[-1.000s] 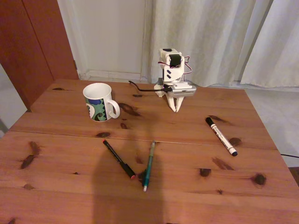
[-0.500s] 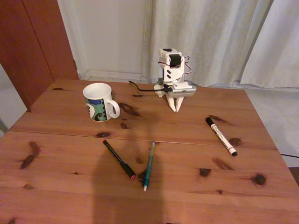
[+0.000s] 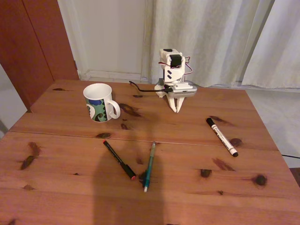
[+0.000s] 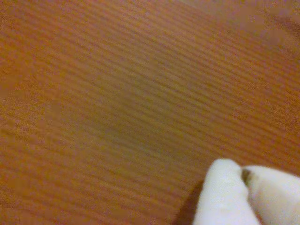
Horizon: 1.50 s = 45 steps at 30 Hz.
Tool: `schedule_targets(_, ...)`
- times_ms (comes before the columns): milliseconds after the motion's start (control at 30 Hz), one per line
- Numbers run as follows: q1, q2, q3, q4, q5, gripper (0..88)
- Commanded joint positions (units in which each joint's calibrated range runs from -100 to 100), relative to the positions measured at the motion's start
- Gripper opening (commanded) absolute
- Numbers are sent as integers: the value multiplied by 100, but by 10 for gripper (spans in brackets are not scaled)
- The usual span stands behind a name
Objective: Clean up the desk and place the pens and markers into the cup
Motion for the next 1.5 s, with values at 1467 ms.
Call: schedule_targets(1467,-71,5013,-4522,-158,13,8)
